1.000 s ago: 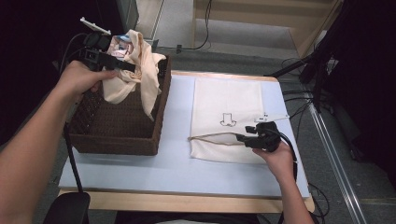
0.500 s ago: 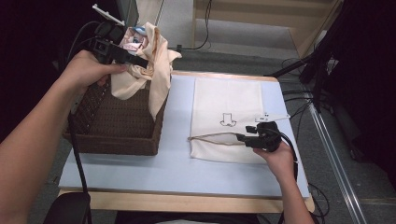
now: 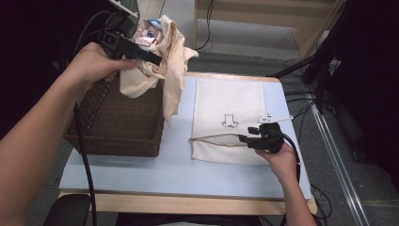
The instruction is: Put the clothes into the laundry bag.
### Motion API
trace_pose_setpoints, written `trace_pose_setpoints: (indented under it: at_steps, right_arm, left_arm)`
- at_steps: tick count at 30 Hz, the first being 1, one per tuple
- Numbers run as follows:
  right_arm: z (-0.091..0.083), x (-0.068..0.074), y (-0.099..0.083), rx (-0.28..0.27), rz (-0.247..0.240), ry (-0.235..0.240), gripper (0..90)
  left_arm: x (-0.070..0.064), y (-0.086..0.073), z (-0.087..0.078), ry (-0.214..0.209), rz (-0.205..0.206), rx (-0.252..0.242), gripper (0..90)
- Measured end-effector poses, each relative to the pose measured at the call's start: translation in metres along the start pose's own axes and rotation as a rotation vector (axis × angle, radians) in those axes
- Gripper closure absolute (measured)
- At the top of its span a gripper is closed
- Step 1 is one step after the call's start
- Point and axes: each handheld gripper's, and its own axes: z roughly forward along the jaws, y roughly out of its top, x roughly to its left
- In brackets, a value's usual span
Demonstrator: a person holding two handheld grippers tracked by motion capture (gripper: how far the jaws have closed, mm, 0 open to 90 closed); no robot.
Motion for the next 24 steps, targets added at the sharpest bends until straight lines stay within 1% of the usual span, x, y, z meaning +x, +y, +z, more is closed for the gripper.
trace_pose_setpoints:
  at_steps: [2,4,5,7,11,18,24]
  right_arm:
    - [0.0,0.0,0.0,-0.002,0.0,0.001,45.7]
    - [0.0,0.0,0.0,-0.005,0.001,-0.002,45.7]
    - [-0.001,0.0,0.0,-0.005,0.001,-0.002,45.7]
    - [-0.001,0.0,0.0,-0.005,0.001,0.0,45.7]
    - [-0.001,-0.001,0.0,-0.005,0.001,0.0,45.7]
    - [-0.002,-0.002,0.0,-0.011,0.007,0.003,45.6]
    - [-0.002,-0.002,-0.001,-0.015,0.009,0.002,45.6]
  left_arm:
    - [-0.007,0.001,0.002,-0.014,0.018,0.004,63.5]
    - [-0.014,0.003,0.005,-0.018,0.045,0.013,63.4]
    - [-0.017,0.003,0.007,-0.022,0.047,0.015,63.3]
    - [-0.022,0.003,0.012,-0.037,0.064,0.021,63.3]
    - [-0.027,-0.002,0.024,-0.07,0.072,0.02,63.1]
    - [-0.034,-0.009,0.038,-0.111,0.082,0.022,62.6]
    - [-0.042,-0.014,0.048,-0.13,0.092,0.026,62.5]
